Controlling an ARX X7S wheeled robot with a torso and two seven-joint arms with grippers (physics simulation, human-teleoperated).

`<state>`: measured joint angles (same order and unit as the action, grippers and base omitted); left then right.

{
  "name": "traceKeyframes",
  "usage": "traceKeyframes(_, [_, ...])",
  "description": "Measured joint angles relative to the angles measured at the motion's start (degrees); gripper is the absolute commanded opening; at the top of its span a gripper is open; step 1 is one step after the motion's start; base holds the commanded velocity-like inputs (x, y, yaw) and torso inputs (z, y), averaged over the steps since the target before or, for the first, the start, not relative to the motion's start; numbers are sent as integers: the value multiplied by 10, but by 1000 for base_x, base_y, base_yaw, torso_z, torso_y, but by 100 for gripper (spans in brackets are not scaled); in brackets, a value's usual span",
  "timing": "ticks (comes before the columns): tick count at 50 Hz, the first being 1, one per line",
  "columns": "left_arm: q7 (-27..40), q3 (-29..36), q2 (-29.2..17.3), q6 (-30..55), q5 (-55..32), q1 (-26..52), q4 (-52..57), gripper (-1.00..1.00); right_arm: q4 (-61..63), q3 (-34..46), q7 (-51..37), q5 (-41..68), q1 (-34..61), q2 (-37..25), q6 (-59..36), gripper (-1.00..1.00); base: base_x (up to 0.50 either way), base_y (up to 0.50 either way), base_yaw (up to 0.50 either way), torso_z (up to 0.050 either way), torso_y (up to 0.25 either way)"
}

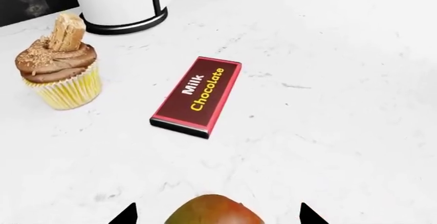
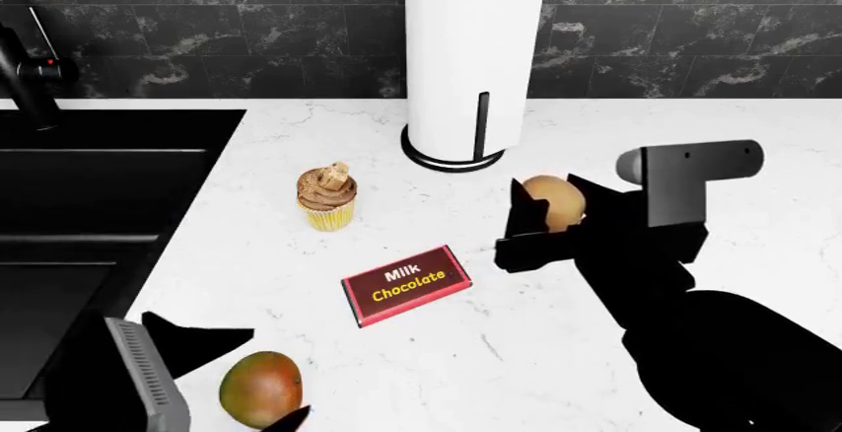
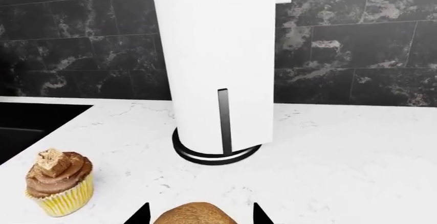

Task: Pick up the fruits and vegetables and place them in the sink. Turn on the sink faucet to wash them. Then turn the sink off and put them in the tray.

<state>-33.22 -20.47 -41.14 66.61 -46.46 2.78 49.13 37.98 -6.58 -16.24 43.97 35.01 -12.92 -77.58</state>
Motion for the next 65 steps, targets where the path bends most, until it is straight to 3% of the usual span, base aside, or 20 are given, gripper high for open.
traceKeyframes(15, [-2, 47, 0, -29, 33, 0, -38, 100, -3, -1, -4, 6, -4, -4, 8, -100, 0, 0, 0, 0, 0])
traceKeyframes(16, [-1, 48, 0, -29, 34, 0, -39, -100, -3, -1, -4, 6, -4, -4, 8, -100, 0, 0, 0, 0, 0])
traceKeyframes(31, [15, 42, 10, -19, 25, 22, -41, -100, -4, -1, -11, 14, -2, -7, 9, -100, 0, 0, 0, 0, 0])
traceKeyframes(39, [57, 15, 32, -4, 8, 70, -33, -100, 0, -6, -18, 24, 2, -7, 2, -100, 0, 0, 0, 0, 0])
traceKeyframes(45, [131, -6, 68, 17, 6, 134, -23, -100, 9, -13, -27, 33, 5, -9, -7, -100, 0, 0, 0, 0, 0])
traceKeyframes(57, [343, -33, 153, 114, 33, 272, -12, -100, 51, -29, -59, 49, 2, -13, -32, -100, 0, 0, 0, 0, 1])
traceKeyframes(65, [422, -39, 188, 164, 31, 318, 6, -100, 78, -29, -77, 52, -3, -21, -37, -100, 0, 98, 0, 0, 0])
